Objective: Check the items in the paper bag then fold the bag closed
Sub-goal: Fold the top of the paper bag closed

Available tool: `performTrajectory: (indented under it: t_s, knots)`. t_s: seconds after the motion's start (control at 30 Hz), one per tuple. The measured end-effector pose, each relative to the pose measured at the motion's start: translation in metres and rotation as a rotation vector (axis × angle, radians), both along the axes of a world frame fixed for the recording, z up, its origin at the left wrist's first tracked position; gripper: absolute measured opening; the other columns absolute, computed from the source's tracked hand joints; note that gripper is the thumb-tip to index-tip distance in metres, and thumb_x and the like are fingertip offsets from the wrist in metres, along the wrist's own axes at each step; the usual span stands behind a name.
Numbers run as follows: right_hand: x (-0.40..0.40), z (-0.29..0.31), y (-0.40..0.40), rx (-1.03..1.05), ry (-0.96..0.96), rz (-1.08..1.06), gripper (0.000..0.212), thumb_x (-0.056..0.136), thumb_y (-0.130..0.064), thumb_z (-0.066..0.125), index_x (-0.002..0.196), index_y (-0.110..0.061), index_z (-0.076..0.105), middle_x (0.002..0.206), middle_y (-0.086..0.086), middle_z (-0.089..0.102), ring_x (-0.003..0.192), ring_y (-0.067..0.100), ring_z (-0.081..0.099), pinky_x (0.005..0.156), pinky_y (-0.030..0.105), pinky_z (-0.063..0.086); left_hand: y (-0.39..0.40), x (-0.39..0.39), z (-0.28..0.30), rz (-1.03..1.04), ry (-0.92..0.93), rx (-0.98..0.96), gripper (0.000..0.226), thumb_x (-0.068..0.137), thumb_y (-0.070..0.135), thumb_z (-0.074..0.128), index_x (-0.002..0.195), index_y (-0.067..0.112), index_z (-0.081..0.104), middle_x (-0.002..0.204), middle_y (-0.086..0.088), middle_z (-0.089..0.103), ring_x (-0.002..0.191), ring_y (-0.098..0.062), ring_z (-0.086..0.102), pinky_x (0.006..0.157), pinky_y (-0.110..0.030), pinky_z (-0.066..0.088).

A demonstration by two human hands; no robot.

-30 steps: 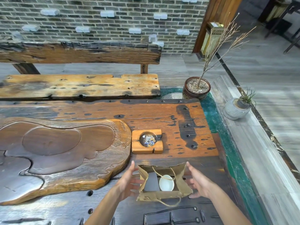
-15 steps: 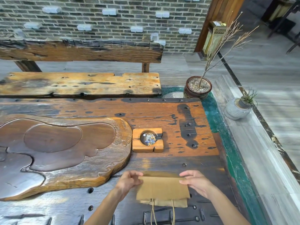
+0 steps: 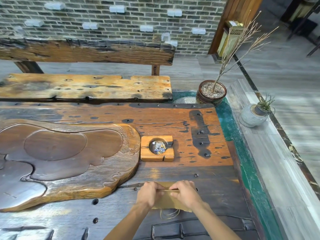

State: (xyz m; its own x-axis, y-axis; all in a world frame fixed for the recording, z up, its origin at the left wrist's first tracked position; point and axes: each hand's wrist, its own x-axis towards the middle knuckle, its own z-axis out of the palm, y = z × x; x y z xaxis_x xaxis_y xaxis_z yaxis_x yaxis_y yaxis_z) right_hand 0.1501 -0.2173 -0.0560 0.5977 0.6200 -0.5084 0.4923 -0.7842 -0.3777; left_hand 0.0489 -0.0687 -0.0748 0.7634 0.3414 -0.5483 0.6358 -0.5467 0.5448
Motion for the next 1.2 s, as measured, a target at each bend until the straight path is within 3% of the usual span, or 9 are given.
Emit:
performTrajectory:
  t_s: [0.17, 0.4, 0.5, 0.63, 0.7, 0.77, 0.87, 1.07, 1.2]
  knots:
    - [0.009, 0.001, -0.013, 0.006, -0.014, -0.032, 0.029, 0.084, -0.046, 0.07, 0.11, -0.036, 0.075, 0.113, -0.016, 0.075, 0.111, 0.007, 0.064, 0.106, 0.03, 0.041, 0.003, -0.007, -0.011, 0.023, -0.03, 0.091, 0.022, 0.084, 0.042, 0.066, 0.105, 0.047, 0.071, 0.11, 0.014, 0.075, 0.11, -0.013, 0.063, 0.086, -0.032, 0.046]
    - [0.028, -0.005, -0.048, 0.029, 0.107, -0.214, 0.026, 0.078, -0.039, 0.079, 0.103, -0.033, 0.079, 0.109, -0.01, 0.072, 0.104, 0.01, 0.065, 0.097, 0.024, 0.047, 0.013, -0.015, -0.01, 0.159, -0.011, -0.023, 0.003, 0.077, 0.041, 0.076, 0.078, 0.043, 0.078, 0.094, 0.016, 0.077, 0.095, -0.006, 0.065, 0.075, -0.027, 0.042]
    - [0.029, -0.004, -0.052, 0.052, 0.146, -0.246, 0.024, 0.079, -0.033, 0.079, 0.103, -0.033, 0.078, 0.107, -0.006, 0.066, 0.101, 0.012, 0.064, 0.097, 0.025, 0.046, 0.015, -0.02, -0.015, 0.216, -0.017, -0.096, 0.022, 0.072, 0.039, 0.081, 0.057, 0.049, 0.069, 0.085, 0.018, 0.077, 0.086, -0.002, 0.066, 0.07, -0.025, 0.045]
    - [0.027, -0.005, -0.057, 0.089, 0.21, -0.28, 0.031, 0.081, -0.023, 0.079, 0.09, -0.049, 0.065, 0.113, -0.006, 0.057, 0.106, 0.012, 0.058, 0.095, 0.021, 0.037, 0.016, -0.025, -0.025, 0.308, -0.104, -0.261, 0.017, 0.069, 0.021, 0.085, 0.072, 0.037, 0.081, 0.083, 0.01, 0.08, 0.084, -0.006, 0.073, 0.072, -0.023, 0.057]
    - [0.026, -0.007, -0.062, 0.103, 0.228, -0.301, 0.038, 0.08, -0.019, 0.079, 0.088, -0.051, 0.061, 0.115, -0.007, 0.057, 0.109, 0.012, 0.057, 0.096, 0.022, 0.038, 0.013, -0.028, -0.025, 0.374, -0.117, -0.325, 0.021, 0.071, 0.01, 0.084, 0.073, 0.031, 0.082, 0.08, 0.007, 0.08, 0.08, -0.007, 0.073, 0.065, -0.012, 0.052]
    - [0.026, -0.008, -0.066, 0.115, 0.234, -0.322, 0.038, 0.079, -0.015, 0.079, 0.091, -0.048, 0.063, 0.116, -0.009, 0.06, 0.111, 0.011, 0.056, 0.096, 0.023, 0.039, 0.011, -0.035, -0.033, 0.412, -0.119, -0.326, 0.037, 0.073, 0.006, 0.082, 0.052, 0.036, 0.074, 0.061, 0.016, 0.072, 0.065, 0.003, 0.064, 0.06, -0.007, 0.044]
    - [0.031, -0.019, -0.073, 0.143, 0.214, -0.355, 0.039, 0.076, -0.013, 0.081, 0.083, -0.048, 0.064, 0.109, -0.01, 0.071, 0.11, 0.011, 0.062, 0.1, 0.026, 0.045, 0.007, -0.04, -0.041, 0.475, -0.117, -0.322, 0.043, 0.075, 0.009, 0.081, 0.045, 0.022, 0.053, 0.052, 0.012, 0.049, 0.055, -0.002, 0.045, 0.055, -0.016, 0.036]
    - [0.037, 0.002, -0.065, 0.223, 0.139, -0.448, 0.006, 0.078, -0.019, 0.08, 0.08, -0.023, 0.076, 0.082, -0.005, 0.076, 0.086, 0.015, 0.069, 0.081, 0.028, 0.05, 0.009, -0.025, -0.012, 0.586, -0.249, -0.371, 0.056, 0.074, 0.0, 0.08, 0.037, 0.019, 0.042, 0.04, 0.014, 0.036, 0.046, -0.001, 0.034, 0.049, -0.017, 0.03]
    - [0.05, 0.036, -0.055, 0.367, 0.085, -0.485, 0.01, 0.08, -0.02, 0.08, 0.086, -0.013, 0.076, 0.082, -0.004, 0.074, 0.082, 0.013, 0.066, 0.071, 0.024, 0.046, 0.025, -0.016, 0.024, 0.59, -0.387, -0.351, 0.052, 0.077, 0.005, 0.079, 0.041, 0.019, 0.044, 0.043, 0.014, 0.04, 0.046, 0.001, 0.036, 0.046, -0.016, 0.03]
